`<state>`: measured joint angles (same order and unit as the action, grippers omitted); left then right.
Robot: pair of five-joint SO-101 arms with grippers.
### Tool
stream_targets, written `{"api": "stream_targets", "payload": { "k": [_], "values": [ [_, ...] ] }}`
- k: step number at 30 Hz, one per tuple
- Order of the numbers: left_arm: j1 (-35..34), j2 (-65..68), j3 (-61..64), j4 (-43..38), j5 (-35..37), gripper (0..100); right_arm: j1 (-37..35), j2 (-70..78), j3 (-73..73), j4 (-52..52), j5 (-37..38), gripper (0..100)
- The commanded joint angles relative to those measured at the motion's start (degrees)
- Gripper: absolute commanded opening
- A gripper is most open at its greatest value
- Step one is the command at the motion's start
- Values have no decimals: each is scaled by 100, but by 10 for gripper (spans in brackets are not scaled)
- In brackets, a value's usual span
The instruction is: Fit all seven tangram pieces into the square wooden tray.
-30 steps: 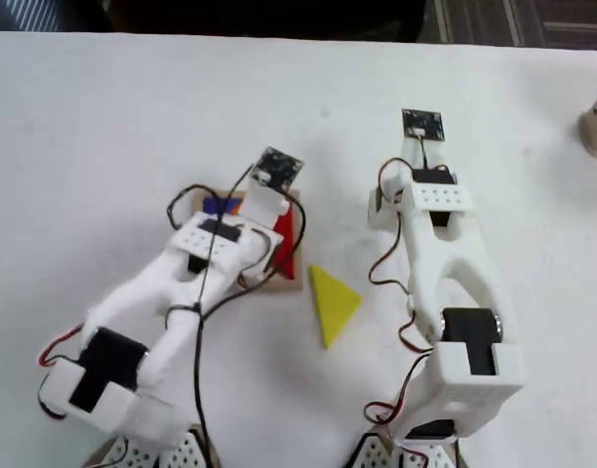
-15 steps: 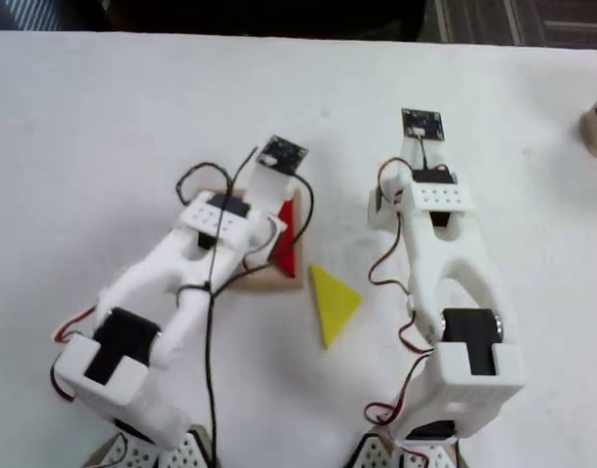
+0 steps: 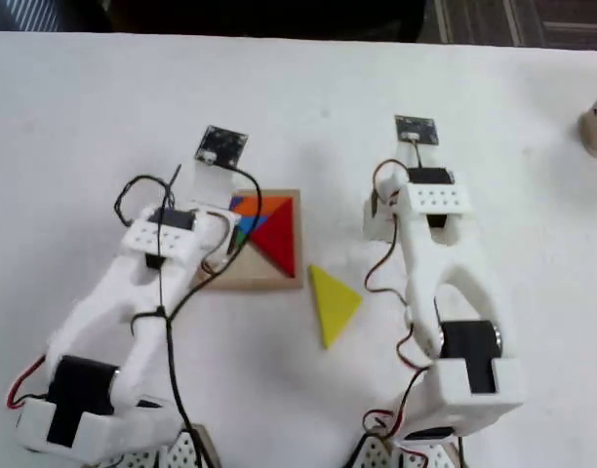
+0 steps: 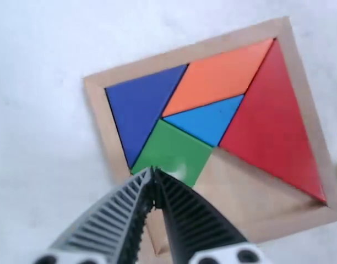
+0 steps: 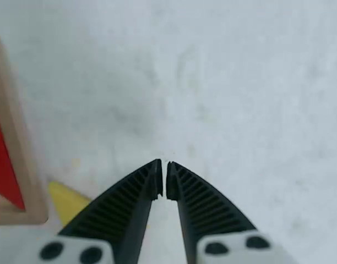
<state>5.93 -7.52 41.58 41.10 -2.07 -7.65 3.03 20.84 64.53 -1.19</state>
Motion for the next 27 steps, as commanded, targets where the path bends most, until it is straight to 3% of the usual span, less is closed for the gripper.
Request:
{"api": "stream_targets", "payload": {
  "k": [1, 6, 15, 21, 24, 27],
  "values": [
    [-198, -303, -44, -220, 26, 24, -523, -778, 519, -13, 352, 22],
    [-163, -321, -35, -167, 26, 24, -426, -1270, 1011, -259, 352, 22],
    [716, -356, 334, -220, 26, 23, -57, -1270, 1547, -444, 404, 22],
    [-426, -330, 79, -730, 220, 23, -207, -1279, 1547, -1288, 352, 22],
    [-980, -312, -97, -835, 1248, 23, -602, -1279, 1547, -1288, 334, 36],
    [-1420, -303, -211, -923, 1960, 23, -1051, -1279, 1459, -1279, -123, 112]
  ]
}}
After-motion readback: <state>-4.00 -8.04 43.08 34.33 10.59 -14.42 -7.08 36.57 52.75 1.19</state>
